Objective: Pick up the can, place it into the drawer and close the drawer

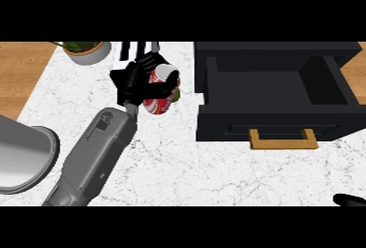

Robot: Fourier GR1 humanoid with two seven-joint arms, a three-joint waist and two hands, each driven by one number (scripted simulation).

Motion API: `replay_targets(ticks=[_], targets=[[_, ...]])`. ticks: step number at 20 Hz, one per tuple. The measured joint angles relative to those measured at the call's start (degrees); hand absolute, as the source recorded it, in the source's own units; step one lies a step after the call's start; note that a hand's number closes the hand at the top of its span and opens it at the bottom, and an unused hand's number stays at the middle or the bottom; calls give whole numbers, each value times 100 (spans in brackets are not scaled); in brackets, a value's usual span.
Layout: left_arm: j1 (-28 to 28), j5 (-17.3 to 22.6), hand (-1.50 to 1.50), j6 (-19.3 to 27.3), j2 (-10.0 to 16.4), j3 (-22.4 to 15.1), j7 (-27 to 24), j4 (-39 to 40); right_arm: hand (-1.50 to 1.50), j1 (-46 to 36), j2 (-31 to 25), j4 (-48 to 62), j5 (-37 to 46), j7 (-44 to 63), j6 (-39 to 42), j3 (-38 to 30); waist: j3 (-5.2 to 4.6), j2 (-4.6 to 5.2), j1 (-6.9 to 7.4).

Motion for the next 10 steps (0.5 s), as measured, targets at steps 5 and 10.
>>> replay_targets(ticks=[5, 10], targets=[[-576, -173, 150, 393, -185, -38, 815, -415, -150, -16, 71, 37, 93, -25, -28, 48, -1, 4, -8], [-1426, -388, 150, 677, -299, -2, 1504, -370, -150, -98, 23, -65, 58, 140, -44, 15, -1, 13, -41]])
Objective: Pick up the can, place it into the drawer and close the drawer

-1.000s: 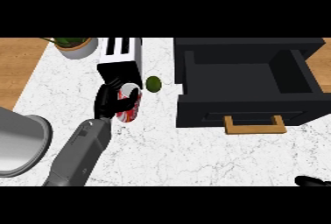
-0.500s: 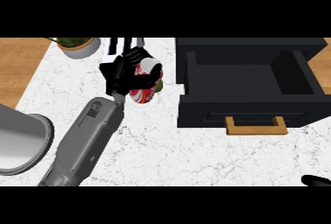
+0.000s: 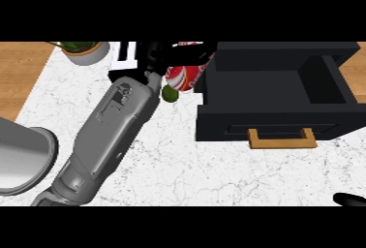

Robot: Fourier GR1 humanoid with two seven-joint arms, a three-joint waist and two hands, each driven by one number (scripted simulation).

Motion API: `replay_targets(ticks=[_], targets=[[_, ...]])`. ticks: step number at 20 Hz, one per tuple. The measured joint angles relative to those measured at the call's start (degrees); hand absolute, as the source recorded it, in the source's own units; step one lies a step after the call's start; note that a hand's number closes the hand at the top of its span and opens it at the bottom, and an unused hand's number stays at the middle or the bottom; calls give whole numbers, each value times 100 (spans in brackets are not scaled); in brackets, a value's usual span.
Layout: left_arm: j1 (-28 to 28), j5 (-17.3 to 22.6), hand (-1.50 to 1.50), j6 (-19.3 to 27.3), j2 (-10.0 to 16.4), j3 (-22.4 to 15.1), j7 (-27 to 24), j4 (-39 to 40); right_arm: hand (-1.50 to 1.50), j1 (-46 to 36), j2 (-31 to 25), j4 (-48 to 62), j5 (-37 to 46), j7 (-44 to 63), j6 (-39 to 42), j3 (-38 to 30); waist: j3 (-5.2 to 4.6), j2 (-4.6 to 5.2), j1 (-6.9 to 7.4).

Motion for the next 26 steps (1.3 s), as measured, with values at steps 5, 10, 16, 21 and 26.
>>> replay_targets(ticks=[5, 10, 16, 21, 26], targets=[[-842, -92, 150, 168, -119, 72, 343, 436, -150, -96, 5, 11, 14, 37, -41, -13, 1, 12, -34], [-1624, -25, 150, 365, -158, 111, 519, 1087, -150, -68, 25, -84, 30, 86, -30, 21, 2, 23, -89], [-2475, 161, 150, 443, -184, 65, 538, 1969, -150, -156, -23, -73, -20, 93, 11, 1, 5, 49, -185], [-2920, 481, 150, 614, -190, -216, 377, 2624, -150, -382, -66, -80, -5, 265, -58, 62, 9, 77, -294], [-3248, 731, 150, 782, -192, -415, 221, 3137, -150, -369, -102, 8, -76, 189, 42, 44, 13, 103, -392]])
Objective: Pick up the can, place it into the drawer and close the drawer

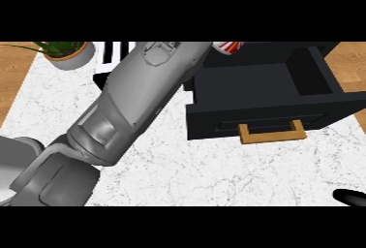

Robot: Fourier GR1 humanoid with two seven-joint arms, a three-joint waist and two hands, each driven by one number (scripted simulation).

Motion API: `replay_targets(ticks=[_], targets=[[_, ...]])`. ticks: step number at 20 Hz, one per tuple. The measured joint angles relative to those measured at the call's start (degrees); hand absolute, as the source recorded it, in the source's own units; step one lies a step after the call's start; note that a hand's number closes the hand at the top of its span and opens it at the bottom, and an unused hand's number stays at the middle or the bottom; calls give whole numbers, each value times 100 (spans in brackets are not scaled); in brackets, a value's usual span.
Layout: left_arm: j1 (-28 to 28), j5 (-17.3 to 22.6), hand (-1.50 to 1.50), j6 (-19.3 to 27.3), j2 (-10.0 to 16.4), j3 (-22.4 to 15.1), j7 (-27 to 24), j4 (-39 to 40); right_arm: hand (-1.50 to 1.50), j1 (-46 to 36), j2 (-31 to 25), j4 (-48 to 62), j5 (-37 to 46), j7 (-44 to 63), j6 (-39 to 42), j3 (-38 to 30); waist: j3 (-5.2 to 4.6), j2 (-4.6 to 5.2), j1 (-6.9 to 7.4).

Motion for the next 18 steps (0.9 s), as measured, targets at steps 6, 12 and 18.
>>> replay_targets(ticks=[6, 12, 18], targets=[[-207, 250, -150, 480, 0, -293, -103, 360, -150, -173, -104, 100, 5, 52, 26, 5, 3, 20, -85], [-342, 432, -150, 799, 0, -439, -310, 608, -150, -327, -156, 25, 167, 137, -19, 118, 3, 44, -136], [-385, 703, -150, 921, 0, -469, -452, 701, -150, -552, -370, 156, 658, -113, 97, 353, 4, 67, -133]])
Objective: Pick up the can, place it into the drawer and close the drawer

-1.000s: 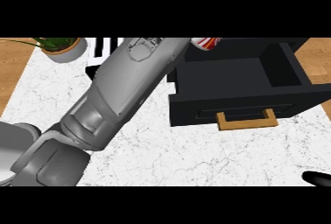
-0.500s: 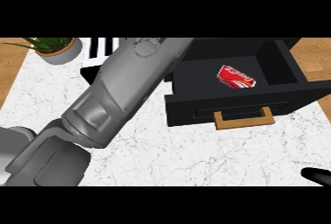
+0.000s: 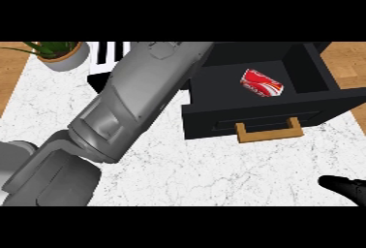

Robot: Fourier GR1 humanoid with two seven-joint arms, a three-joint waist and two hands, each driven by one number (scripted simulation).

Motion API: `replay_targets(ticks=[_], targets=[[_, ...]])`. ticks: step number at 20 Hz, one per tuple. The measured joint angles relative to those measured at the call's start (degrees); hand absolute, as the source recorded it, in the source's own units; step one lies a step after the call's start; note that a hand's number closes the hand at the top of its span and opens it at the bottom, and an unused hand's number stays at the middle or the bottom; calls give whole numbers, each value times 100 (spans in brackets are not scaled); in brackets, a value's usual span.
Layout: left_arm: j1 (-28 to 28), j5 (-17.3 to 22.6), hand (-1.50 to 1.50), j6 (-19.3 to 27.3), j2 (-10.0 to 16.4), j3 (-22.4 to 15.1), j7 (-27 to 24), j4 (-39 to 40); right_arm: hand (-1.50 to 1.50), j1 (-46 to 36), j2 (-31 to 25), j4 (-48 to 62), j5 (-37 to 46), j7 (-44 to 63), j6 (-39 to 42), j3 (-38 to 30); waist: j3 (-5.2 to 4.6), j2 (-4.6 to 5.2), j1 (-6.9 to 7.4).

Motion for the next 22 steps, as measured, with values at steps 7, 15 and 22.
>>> replay_targets(ticks=[7, 15, 22], targets=[[4, 362, -150, 55, 0, 100, -224, 9, -150, -307, -422, 330, 962, -444, 178, 389, -3, 23, 46], [-90, 587, -150, 81, 0, 105, -389, 31, -150, -903, -689, 1267, 2611, -863, -15, 1249, -7, -1, 247], [-113, 527, -150, 44, 4, 49, -456, 158, -150, -1447, -669, 2688, 3771, -1340, -439, 1797, -9, -42, 429]])
